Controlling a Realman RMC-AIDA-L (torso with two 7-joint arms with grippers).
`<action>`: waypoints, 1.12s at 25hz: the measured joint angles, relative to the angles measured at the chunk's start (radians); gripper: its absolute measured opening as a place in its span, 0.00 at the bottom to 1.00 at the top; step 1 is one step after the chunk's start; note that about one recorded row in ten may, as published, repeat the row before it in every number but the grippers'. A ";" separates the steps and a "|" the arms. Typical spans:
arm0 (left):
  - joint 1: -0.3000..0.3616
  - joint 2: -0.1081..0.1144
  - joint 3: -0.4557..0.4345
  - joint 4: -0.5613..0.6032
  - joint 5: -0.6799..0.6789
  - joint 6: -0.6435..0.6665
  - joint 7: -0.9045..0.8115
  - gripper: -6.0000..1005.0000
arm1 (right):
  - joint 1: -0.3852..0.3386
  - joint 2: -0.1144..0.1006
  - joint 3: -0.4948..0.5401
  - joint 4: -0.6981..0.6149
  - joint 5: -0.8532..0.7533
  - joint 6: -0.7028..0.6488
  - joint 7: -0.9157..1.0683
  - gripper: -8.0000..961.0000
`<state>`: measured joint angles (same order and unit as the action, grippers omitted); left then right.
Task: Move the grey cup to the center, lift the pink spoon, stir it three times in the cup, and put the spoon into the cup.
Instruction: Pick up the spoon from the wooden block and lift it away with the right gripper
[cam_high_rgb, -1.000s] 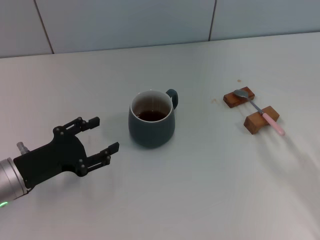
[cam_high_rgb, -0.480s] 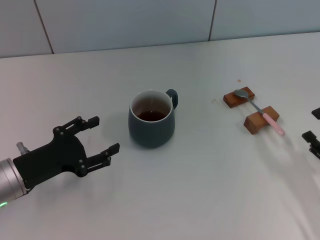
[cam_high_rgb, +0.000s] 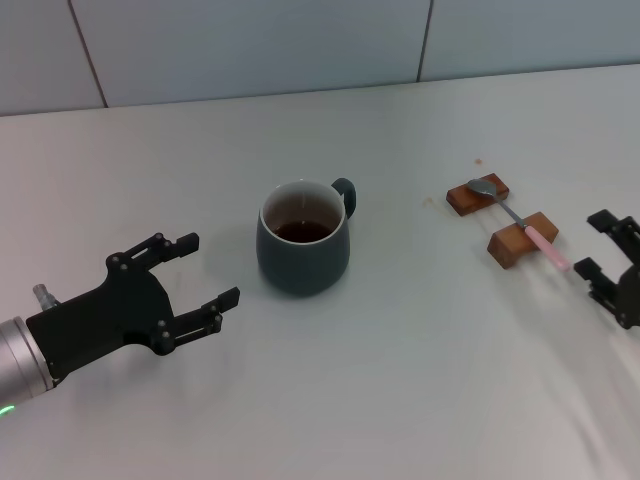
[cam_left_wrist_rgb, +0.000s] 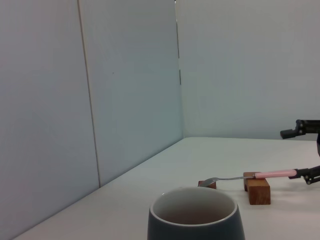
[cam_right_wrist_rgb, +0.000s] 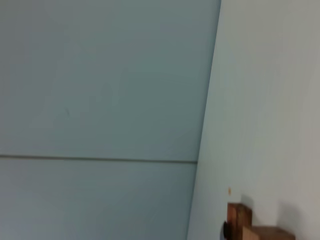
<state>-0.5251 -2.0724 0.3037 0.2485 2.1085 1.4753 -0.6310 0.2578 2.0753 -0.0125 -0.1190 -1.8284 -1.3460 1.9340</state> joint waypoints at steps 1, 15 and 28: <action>0.000 0.000 0.000 0.000 0.000 0.001 0.000 0.81 | 0.003 0.000 -0.005 0.003 -0.001 0.004 -0.001 0.87; -0.003 0.000 0.002 -0.003 -0.001 0.005 0.014 0.81 | 0.026 0.003 -0.028 0.024 -0.013 0.046 -0.013 0.87; -0.001 0.000 0.009 -0.002 -0.001 0.005 0.014 0.81 | 0.033 0.003 -0.027 0.038 -0.013 0.069 -0.017 0.78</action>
<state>-0.5261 -2.0724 0.3132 0.2469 2.1076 1.4803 -0.6166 0.2905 2.0786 -0.0398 -0.0806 -1.8410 -1.2773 1.9167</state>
